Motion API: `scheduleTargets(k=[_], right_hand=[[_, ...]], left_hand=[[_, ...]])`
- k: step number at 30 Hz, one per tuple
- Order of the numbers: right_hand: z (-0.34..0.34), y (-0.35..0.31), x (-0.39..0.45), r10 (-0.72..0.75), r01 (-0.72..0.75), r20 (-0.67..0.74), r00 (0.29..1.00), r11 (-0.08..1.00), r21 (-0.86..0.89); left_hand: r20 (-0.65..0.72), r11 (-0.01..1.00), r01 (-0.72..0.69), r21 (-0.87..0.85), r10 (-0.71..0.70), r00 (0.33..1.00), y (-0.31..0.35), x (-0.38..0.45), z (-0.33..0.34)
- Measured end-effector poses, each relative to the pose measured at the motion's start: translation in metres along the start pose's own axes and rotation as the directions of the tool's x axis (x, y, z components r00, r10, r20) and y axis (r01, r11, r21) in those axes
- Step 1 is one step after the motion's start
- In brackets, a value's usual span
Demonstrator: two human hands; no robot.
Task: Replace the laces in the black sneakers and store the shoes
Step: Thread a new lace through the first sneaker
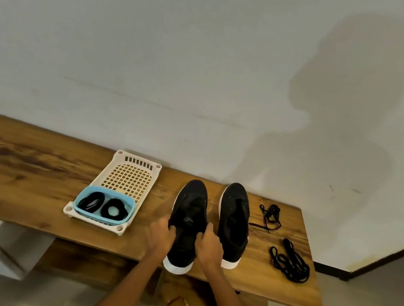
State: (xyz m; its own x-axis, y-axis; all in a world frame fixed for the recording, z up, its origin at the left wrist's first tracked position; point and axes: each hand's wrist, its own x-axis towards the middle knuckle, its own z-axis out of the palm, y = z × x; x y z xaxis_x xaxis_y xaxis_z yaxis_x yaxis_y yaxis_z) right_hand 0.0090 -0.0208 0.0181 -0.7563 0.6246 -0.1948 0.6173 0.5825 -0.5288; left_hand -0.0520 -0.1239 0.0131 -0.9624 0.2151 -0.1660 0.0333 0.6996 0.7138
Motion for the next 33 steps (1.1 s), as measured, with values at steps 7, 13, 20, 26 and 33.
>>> scheduleTargets(k=[7,13,20,26,33], right_hand=[[0.012,-0.013,0.049,-0.021,0.019,0.026,0.999,0.997,0.068],[0.021,-0.017,0.052,-0.047,0.046,0.011,0.999,0.996,0.07],[0.035,-0.066,0.014,-0.442,0.44,-0.143,0.886,0.897,-0.05],[0.073,-0.102,-0.002,-0.53,0.526,-0.006,0.848,0.841,0.129],[0.058,-0.072,0.001,-0.54,0.535,-0.018,0.842,0.828,0.168]], left_hand=[[-0.021,0.999,-0.025,0.021,0.025,0.999,0.005,0.047,0.003],[0.014,0.989,-0.128,-0.081,0.129,0.992,-0.011,0.049,-0.003],[-0.225,0.945,-0.111,0.307,0.186,0.956,-0.066,0.063,-0.057],[-0.024,0.679,-0.058,0.732,0.11,0.994,-0.101,0.094,-0.086],[-0.169,0.834,-0.122,0.537,0.248,0.954,-0.089,0.094,-0.08]])
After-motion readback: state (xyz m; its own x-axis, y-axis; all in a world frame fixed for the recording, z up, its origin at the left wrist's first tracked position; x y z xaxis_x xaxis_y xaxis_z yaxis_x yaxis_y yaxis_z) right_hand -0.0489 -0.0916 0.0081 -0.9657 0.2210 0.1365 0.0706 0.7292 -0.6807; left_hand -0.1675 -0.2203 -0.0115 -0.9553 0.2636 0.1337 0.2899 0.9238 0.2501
